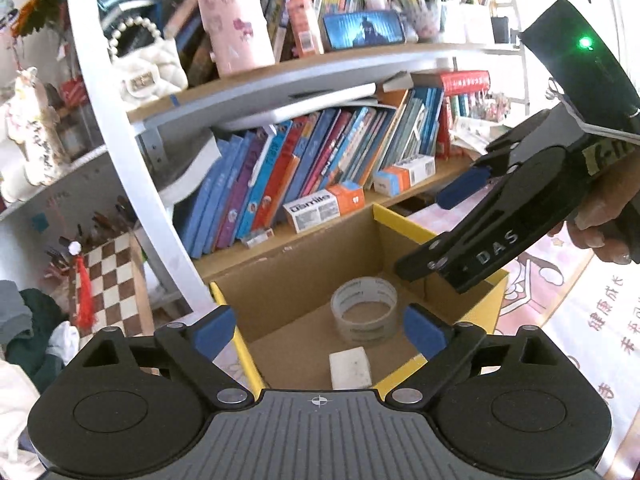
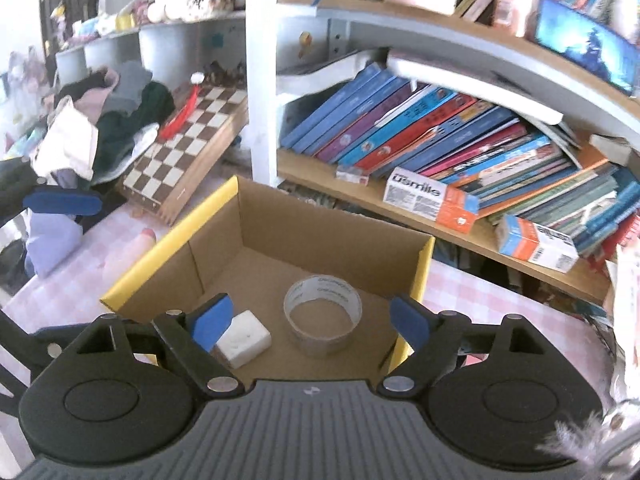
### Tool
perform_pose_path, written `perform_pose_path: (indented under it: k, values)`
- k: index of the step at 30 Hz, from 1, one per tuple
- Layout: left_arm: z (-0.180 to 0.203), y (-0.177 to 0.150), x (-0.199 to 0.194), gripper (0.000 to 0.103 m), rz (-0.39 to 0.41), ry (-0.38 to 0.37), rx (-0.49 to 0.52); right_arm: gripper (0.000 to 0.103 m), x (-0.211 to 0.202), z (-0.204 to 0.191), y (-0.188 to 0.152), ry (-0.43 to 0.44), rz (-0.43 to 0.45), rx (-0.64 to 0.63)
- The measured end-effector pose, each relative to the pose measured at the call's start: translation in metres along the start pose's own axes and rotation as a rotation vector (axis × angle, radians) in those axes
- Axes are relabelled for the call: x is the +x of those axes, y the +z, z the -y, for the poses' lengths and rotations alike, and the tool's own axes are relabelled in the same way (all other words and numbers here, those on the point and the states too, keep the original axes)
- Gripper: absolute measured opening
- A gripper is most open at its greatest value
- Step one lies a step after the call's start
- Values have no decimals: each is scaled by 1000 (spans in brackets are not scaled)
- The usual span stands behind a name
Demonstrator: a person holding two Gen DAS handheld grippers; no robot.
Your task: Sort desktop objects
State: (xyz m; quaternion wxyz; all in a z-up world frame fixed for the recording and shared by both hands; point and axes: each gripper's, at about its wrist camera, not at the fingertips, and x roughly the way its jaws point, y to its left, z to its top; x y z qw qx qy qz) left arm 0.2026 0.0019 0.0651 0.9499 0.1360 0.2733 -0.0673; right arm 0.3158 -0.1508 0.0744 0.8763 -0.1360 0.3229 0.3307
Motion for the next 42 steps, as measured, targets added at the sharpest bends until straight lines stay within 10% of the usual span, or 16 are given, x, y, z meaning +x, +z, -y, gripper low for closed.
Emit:
perform_pose_path:
  k: [42]
  values:
    - [-1, -162, -81, 94, -200, -32, -172, 93, -69, -131, -181, -238, -95, 184]
